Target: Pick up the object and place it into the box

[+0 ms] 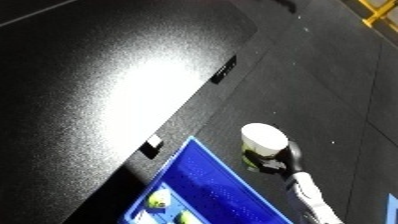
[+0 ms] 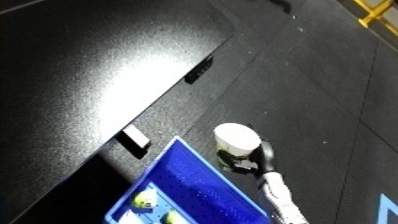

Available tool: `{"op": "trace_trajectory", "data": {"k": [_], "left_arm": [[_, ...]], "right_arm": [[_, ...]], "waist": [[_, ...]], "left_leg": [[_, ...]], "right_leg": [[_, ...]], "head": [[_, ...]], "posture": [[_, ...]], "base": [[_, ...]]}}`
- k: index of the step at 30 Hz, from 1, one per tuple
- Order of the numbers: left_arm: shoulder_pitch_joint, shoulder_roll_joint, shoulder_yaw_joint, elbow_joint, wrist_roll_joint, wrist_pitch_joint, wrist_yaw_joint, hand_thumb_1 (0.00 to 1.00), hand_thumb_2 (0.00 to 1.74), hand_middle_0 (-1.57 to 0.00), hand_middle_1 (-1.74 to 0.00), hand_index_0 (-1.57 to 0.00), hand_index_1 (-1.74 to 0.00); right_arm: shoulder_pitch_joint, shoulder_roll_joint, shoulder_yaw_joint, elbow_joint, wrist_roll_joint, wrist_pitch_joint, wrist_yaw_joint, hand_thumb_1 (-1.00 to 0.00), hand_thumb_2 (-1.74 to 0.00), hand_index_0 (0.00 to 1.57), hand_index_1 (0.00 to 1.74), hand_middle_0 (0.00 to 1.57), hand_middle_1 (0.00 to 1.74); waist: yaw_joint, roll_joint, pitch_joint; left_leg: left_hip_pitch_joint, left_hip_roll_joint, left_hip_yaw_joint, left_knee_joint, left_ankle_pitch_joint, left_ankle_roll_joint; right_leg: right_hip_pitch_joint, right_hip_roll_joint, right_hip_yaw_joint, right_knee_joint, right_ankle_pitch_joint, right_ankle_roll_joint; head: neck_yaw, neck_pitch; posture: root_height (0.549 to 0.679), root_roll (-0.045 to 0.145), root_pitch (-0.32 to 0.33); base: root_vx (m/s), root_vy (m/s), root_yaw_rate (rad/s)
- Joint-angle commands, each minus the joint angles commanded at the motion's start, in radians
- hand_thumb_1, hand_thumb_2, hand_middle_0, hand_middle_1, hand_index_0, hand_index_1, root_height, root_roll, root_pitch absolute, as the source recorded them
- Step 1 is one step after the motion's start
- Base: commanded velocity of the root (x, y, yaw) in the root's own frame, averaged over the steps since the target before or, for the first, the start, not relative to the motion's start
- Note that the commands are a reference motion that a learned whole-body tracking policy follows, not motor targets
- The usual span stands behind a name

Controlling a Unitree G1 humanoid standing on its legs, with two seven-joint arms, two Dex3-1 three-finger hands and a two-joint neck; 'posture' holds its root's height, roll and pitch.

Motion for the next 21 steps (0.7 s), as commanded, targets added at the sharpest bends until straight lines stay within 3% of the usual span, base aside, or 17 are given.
{"op": "trace_trajectory", "data": {"k": [5,12,15,21], "left_arm": [[-0.018,0.001,-0.03,0.005,0.018,0.012,0.004,0.0,0.0,0.0,0.0,0.0,0.0],[-0.037,-0.002,-0.082,0.01,0.056,0.026,0.007,0.0,0.0,0.0,0.0,0.0,0.0],[-0.045,-0.003,-0.103,0.016,0.072,0.024,0.003,0.0,0.0,0.0,0.0,0.0,0.0],[-0.058,0.005,-0.134,0.025,0.083,0.032,-0.005,0.0,0.0,0.0,0.0,0.0,0.0]], "right_arm": [[-0.048,0.012,0.069,0.097,0.02,0.067,0.066,-0.5,-0.87,0.79,0.87,0.79,0.87],[-0.119,0.024,0.138,0.308,-0.106,0.131,0.068,-0.15,-0.26,0.24,0.26,0.24,0.26],[-0.157,0.019,0.151,0.414,-0.125,0.154,0.072,0.0,0.0,0.0,0.0,0.0,0.0],[-0.224,0.006,0.176,0.53,-0.155,0.158,0.108,0.0,0.0,0.0,0.0,0.0,0.0]], "waist": [[0.021,0.006,-0.003],[0.065,0.02,-0.014],[0.085,0.025,-0.02],[0.111,0.031,-0.026]], "left_leg": [[-0.006,-0.008,-0.015,-0.003,0.006,-0.0004],[-0.015,-0.018,-0.036,0.0,0.015,0.0002],[-0.019,-0.021,-0.045,0.005,0.015,0.0019],[-0.021,-0.025,-0.056,0.011,0.018,-0.0006]], "right_leg": [[0.002,-0.0023,-0.006,-0.003,0.003,-0.0007],[0.011,-0.0081,-0.015,-0.006,0.006,-0.0009],[0.015,-0.0112,-0.021,-0.002,0.005,-0.0015],[0.023,-0.0158,-0.028,0.007,0.003,-0.003]], "head": [[0.041,-0.018],[0.112,-0.036],[0.141,-0.049],[0.153,-0.064]], "posture": [[0.626,0.056,0.024],[0.627,0.053,0.018],[0.627,0.052,0.014],[0.626,0.051,0.006]], "base": [[-0.02,-0.045,0.083],[-0.008,-0.046,0.109],[-0.004,-0.053,0.122],[0.006,-0.037,0.103]]}}
